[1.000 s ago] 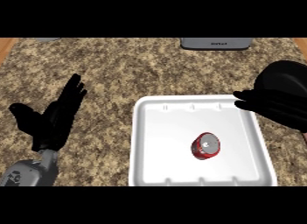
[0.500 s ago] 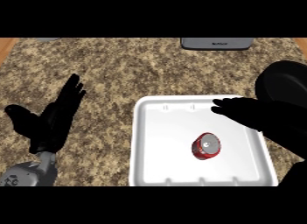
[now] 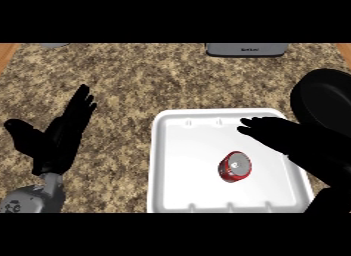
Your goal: Pick the can from the tray and place it in the pot
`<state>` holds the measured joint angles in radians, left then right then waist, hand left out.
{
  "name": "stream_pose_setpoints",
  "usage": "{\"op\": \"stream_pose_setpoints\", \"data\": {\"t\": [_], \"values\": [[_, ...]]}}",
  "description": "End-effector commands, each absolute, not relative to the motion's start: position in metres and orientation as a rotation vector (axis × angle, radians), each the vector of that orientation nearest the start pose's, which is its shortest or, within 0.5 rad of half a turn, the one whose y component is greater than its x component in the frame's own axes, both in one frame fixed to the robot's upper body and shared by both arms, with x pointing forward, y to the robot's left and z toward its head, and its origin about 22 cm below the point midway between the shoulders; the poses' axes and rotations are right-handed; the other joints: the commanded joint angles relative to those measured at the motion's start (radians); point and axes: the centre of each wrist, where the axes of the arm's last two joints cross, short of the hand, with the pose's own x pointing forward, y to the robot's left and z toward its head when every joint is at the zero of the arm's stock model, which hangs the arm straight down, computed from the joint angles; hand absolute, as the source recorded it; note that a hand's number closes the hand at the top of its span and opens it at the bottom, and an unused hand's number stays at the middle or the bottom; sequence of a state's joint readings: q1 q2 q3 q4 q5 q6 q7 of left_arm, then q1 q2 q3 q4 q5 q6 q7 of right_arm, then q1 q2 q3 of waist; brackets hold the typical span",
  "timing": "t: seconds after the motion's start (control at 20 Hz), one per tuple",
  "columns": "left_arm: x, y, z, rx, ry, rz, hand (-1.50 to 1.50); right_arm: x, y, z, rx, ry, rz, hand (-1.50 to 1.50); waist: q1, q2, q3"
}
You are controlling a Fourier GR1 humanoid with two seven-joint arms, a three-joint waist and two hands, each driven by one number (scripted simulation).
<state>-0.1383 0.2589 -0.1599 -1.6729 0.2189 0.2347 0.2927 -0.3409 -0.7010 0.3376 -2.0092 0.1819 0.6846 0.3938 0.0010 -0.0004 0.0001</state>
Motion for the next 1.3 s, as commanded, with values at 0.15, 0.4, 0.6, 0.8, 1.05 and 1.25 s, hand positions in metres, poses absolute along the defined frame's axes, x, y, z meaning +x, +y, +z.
{"op": "stream_pose_setpoints", "data": {"t": [0.15,0.4,0.6,0.8,1.05,1.25], "values": [[0.281,0.234,0.076,0.025,-1.485,-0.022,0.00,0.238,-0.206,0.181,-0.309,-1.343,1.580,-1.50,-0.002,0.000,0.000],[0.279,0.212,0.084,0.027,-1.480,-0.016,0.00,0.220,-0.193,0.168,-0.313,-1.306,1.563,-1.50,-0.005,0.000,0.000],[0.271,0.225,0.069,0.026,-1.477,-0.009,0.00,0.246,-0.168,0.149,-0.393,-1.247,1.592,-1.50,0.003,0.001,0.000],[0.271,0.235,0.056,0.007,-1.478,-0.006,0.00,0.261,-0.170,0.138,-0.421,-1.198,1.576,-1.50,0.003,0.001,0.000],[0.268,0.223,0.071,0.003,-1.475,-0.006,0.00,0.261,-0.152,0.140,-0.426,-1.186,1.632,-1.50,0.002,0.000,0.000],[0.266,0.227,0.058,0.014,-1.456,-0.008,0.00,0.240,-0.155,0.130,-0.474,-1.131,1.682,-1.50,-0.001,0.000,0.000]]}}
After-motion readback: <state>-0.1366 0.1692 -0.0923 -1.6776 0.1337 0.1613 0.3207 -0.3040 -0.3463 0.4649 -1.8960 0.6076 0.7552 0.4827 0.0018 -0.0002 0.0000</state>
